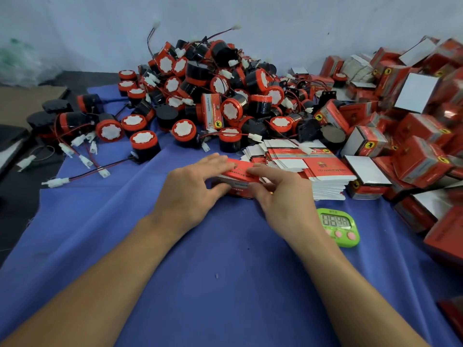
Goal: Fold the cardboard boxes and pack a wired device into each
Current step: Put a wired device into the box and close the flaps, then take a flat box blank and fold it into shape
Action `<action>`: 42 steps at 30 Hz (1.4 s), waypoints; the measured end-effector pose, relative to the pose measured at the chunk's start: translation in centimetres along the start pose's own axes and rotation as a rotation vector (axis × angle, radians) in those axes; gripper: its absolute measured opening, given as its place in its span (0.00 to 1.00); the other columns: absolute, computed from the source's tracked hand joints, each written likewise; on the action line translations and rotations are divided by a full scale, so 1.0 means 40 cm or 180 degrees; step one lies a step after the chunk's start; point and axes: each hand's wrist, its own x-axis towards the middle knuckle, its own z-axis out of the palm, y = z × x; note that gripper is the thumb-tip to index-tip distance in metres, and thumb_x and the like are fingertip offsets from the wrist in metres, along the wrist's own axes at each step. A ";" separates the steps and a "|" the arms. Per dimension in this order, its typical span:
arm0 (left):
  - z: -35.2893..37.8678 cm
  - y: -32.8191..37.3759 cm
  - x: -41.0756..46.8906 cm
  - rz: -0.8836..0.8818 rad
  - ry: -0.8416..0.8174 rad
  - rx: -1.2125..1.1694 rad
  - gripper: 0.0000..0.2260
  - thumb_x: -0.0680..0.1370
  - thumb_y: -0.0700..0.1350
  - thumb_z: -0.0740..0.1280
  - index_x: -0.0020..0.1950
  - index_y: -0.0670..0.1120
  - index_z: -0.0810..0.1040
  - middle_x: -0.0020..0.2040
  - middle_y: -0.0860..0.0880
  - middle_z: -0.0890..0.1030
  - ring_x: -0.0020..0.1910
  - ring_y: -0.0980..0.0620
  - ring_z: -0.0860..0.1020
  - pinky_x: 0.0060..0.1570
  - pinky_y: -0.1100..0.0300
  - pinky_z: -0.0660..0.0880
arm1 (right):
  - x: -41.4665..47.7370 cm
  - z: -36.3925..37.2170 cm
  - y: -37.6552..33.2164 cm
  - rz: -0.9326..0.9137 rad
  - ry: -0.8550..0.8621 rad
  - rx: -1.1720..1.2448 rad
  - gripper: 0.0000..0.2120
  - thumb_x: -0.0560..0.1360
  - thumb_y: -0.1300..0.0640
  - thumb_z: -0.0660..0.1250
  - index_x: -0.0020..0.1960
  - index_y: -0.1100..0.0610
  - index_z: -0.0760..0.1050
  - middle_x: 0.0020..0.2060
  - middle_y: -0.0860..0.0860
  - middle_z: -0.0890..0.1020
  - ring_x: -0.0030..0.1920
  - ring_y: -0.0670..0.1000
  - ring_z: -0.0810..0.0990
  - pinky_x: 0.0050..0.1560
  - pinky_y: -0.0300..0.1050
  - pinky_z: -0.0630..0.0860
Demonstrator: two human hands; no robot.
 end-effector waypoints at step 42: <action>0.034 -0.013 0.056 -0.1722 0.0288 -0.1876 0.12 0.85 0.44 0.64 0.58 0.61 0.82 0.47 0.58 0.87 0.49 0.60 0.84 0.53 0.57 0.79 | 0.114 -0.354 -0.076 0.0501 -0.0141 0.4171 0.12 0.81 0.45 0.63 0.53 0.54 0.75 0.67 0.59 0.80 0.65 0.60 0.81 0.56 0.49 0.83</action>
